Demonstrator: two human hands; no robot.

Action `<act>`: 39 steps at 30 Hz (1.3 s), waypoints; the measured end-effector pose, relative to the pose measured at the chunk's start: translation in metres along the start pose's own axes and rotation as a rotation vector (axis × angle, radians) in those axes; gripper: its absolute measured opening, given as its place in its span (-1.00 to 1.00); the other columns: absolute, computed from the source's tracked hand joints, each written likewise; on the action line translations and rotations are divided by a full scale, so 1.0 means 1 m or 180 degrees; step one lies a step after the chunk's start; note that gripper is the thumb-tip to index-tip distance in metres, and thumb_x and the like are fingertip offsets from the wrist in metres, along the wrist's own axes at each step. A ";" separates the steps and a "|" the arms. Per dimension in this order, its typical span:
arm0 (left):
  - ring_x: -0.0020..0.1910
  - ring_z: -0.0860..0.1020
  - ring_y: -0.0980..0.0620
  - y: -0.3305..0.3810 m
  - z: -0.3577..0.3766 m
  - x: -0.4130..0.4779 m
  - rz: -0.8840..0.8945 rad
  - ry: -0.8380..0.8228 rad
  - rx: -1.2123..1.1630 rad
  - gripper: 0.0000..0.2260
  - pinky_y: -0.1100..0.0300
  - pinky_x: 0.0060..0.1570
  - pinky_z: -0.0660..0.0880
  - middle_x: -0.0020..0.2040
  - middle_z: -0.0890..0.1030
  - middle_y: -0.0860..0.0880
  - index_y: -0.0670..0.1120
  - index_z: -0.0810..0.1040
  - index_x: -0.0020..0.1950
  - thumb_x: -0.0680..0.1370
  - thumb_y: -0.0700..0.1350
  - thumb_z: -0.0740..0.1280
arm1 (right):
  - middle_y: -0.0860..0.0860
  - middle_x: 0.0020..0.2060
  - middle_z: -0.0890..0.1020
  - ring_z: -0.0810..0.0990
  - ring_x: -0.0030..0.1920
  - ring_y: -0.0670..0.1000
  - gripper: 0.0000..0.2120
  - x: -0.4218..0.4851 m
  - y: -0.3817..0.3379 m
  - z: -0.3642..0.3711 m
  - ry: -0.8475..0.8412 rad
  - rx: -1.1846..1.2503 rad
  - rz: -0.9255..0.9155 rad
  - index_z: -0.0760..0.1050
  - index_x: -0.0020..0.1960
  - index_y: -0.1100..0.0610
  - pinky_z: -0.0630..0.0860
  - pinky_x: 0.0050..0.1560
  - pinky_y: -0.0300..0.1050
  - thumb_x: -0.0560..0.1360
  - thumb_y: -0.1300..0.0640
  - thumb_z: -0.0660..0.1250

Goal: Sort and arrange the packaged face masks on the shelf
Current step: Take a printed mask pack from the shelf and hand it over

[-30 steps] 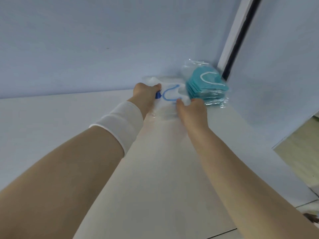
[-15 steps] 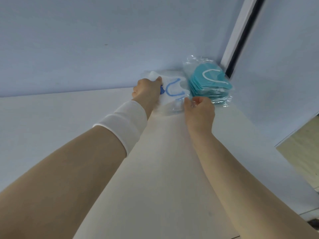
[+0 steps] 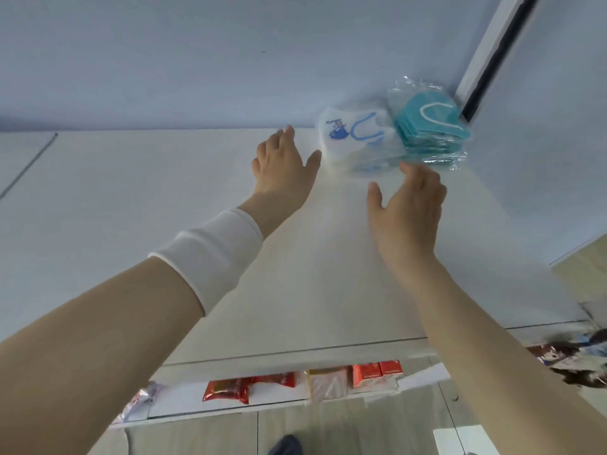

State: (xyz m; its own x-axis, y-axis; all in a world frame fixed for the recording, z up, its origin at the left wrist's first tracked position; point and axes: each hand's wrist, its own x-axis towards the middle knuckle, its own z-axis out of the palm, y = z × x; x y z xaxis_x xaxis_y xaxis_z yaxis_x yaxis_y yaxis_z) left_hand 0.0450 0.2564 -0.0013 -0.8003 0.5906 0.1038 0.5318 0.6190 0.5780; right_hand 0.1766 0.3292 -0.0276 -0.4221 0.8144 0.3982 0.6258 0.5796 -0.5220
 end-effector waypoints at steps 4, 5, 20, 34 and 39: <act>0.52 -0.01 -0.07 -0.025 -0.024 -0.057 0.0275 0.0160 0.0696 -0.44 0.05 0.42 -0.04 0.55 0.03 -0.09 -0.14 0.00 0.54 0.63 0.05 0.10 | 0.14 0.45 0.21 0.11 0.47 0.15 -0.48 -0.036 -0.017 -0.013 -0.0557 -0.0408 -0.0769 0.17 0.45 0.20 0.11 0.40 0.04 0.57 0.02 0.17; 0.52 -0.02 -0.07 -0.031 -0.030 -0.071 0.0270 0.0199 0.0842 -0.44 0.06 0.43 -0.05 0.56 0.02 -0.09 -0.15 -0.01 0.54 0.63 0.05 0.10 | 0.13 0.47 0.17 0.07 0.48 0.15 -0.47 -0.044 -0.021 -0.016 -0.0690 -0.0471 -0.0892 0.12 0.48 0.19 0.06 0.42 0.03 0.58 0.01 0.14; 0.54 -0.08 -0.07 -0.157 -0.149 -0.260 -0.0870 0.0574 0.1321 -0.46 0.01 0.47 -0.11 0.56 0.00 -0.09 -0.12 0.01 0.54 0.64 0.05 0.09 | 0.15 0.52 0.04 -0.06 0.52 0.16 -0.44 -0.189 -0.142 -0.022 -0.1529 -0.0309 -0.2237 -0.02 0.52 0.19 -0.07 0.50 0.04 0.62 0.01 0.06; 0.54 -0.06 -0.06 -0.376 -0.286 -0.464 -0.1997 0.1154 0.1173 -0.45 -0.02 0.48 -0.13 0.56 0.03 -0.10 -0.13 0.03 0.54 0.63 0.06 0.10 | 0.16 0.51 0.08 -0.05 0.52 0.15 -0.44 -0.436 -0.348 0.037 -0.2082 0.0033 -0.3424 0.02 0.51 0.23 -0.08 0.49 0.05 0.61 0.00 0.05; 0.54 -0.08 -0.06 -0.437 -0.314 -0.507 -0.2262 0.1133 0.1213 -0.45 -0.03 0.48 -0.12 0.56 0.01 -0.10 -0.14 0.02 0.54 0.63 0.03 0.10 | 0.17 0.50 0.11 -0.02 0.51 0.17 -0.44 -0.505 -0.402 0.066 -0.2236 0.0033 -0.3795 0.05 0.50 0.23 -0.05 0.50 0.09 0.60 -0.01 0.07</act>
State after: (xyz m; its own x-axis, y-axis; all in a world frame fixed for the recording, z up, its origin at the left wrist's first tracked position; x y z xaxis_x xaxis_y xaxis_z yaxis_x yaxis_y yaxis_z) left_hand 0.1314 -0.4766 -0.0522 -0.9820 -0.1570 0.1052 -0.1194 0.9468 0.2990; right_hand 0.0949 -0.3135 -0.0689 -0.9339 -0.3267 0.1453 -0.3467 0.9267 -0.1448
